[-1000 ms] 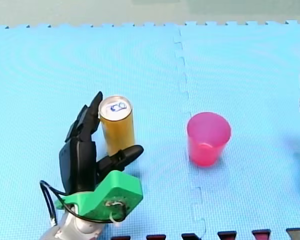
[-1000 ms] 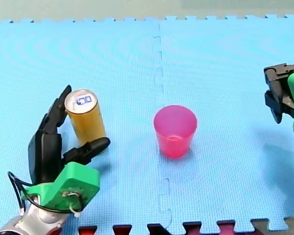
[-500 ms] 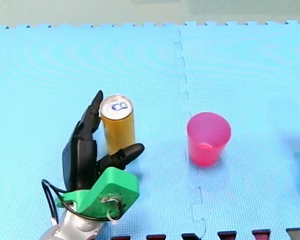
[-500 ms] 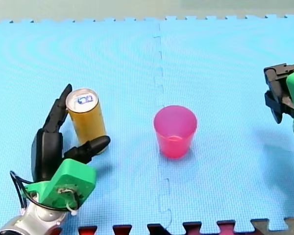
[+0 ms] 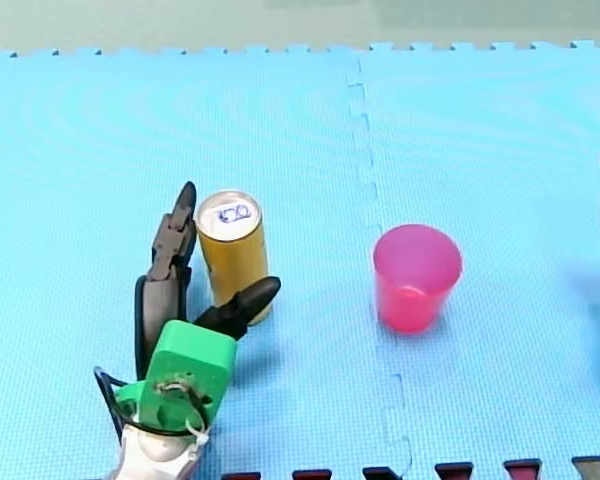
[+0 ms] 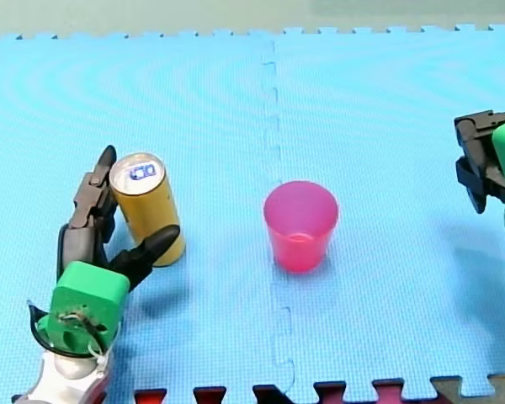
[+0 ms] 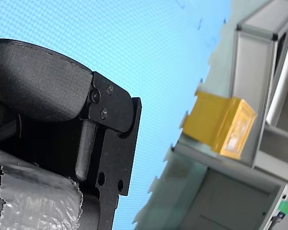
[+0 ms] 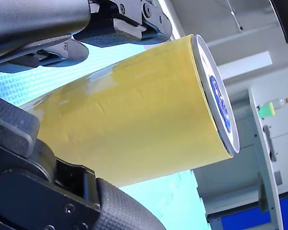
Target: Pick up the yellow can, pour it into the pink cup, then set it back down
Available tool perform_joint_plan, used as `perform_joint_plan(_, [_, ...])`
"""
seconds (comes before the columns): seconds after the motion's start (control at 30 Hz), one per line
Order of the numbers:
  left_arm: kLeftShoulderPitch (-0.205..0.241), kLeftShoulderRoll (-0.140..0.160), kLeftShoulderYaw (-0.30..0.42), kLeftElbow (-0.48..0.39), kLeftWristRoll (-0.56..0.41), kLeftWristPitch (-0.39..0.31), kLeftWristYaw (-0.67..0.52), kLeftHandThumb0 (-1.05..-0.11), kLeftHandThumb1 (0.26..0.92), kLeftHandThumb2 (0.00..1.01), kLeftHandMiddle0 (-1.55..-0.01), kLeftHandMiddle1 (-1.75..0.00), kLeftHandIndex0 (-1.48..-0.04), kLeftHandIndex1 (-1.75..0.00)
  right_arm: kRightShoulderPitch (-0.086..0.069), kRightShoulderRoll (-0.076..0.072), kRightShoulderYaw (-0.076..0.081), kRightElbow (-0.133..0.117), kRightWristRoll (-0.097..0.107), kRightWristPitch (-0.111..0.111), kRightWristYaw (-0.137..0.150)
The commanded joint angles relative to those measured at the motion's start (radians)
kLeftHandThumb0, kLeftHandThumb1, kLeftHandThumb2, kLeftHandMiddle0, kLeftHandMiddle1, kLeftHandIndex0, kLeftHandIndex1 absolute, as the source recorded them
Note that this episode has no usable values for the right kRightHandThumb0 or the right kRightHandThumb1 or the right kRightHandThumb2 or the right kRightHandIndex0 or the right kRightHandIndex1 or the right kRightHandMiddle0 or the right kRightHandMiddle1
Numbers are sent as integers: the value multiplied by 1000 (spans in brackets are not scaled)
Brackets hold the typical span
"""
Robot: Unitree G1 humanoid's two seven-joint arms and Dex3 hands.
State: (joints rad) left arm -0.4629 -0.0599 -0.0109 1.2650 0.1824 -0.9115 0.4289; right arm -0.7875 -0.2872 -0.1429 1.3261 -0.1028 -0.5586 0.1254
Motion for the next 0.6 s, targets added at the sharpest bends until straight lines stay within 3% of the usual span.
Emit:
perform_joint_plan(0.0, [3, 1, 11, -4, -8, -7, -11, -1033, 726, 0, -272, 0, -206, 0, -6, -5, -3, -2, 3, 4, 4])
perform_joint_plan(0.2, [8, 1, 24, -8, -9, -11, -26, -1022, 715, 0, -270, 0, -198, 0, -8, -2, 0, -5, 3, 3, 8])
perform_joint_plan(0.37, [15, 2, 34, -11, -11, -15, -38, -1022, 713, 0, -276, -3, -198, 0, -14, -6, 0, -5, 5, 21, 27])
perform_joint_plan(0.57, [29, 10, 40, -13, -6, -24, -47, -1036, 726, 5, -279, -3, -198, 0, -17, -4, -1, -6, 6, 33, 26])
